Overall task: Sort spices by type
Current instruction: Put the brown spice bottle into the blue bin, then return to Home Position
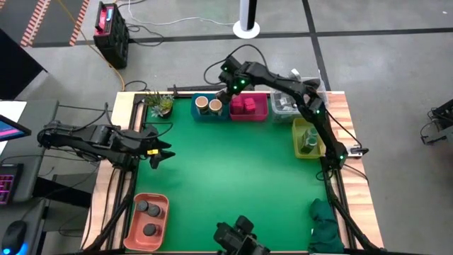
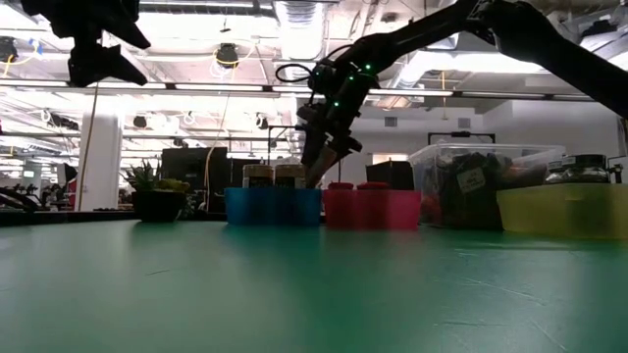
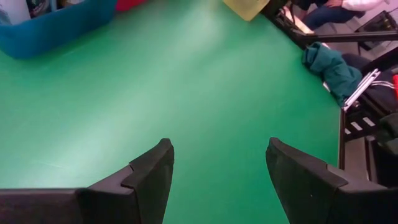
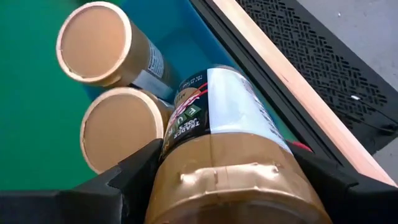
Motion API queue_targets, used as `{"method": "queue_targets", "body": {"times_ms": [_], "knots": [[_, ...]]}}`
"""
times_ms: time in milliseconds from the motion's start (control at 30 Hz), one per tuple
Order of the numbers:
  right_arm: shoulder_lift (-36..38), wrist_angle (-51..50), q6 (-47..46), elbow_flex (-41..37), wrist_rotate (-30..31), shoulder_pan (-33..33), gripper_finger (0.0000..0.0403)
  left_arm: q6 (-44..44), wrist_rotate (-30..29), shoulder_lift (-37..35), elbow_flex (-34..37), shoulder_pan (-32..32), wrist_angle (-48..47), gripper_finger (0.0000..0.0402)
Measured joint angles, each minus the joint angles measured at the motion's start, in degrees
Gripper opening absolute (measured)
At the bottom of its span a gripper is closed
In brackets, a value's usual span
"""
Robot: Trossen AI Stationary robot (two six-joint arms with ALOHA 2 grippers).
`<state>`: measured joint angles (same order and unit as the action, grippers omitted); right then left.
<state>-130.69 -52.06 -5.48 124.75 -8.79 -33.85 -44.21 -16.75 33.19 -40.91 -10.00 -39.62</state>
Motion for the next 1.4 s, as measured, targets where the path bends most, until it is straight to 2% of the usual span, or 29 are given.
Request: {"method": "queue_targets", "body": {"times_ms": [367, 567, 1167, 1400], "knots": [[0.0, -2.75, 6.07, 0.0, 0.93, 0.85, 0.0307, 0.02, -0.04, 0.02, 0.0, -0.01, 0.13, 0.0242], [0.0, -2.7, 8.87, 0.0, 1.15, 1.1, 0.0334, 0.02, -0.04, 0.02, 0.0, 0.0, 0.12, 0.0242], [0.23, -2.06, 8.62, 0.01, 1.32, 1.25, 0.0332, -0.36, -0.07, 0.04, 0.0, 0.0, 0.06, 0.0242], [4.44, -6.59, 7.05, 0.0, 1.37, 1.74, 0.0332, -1.17, -0.09, 0.02, -0.05, -0.01, 0.06, 0.0242]]}}
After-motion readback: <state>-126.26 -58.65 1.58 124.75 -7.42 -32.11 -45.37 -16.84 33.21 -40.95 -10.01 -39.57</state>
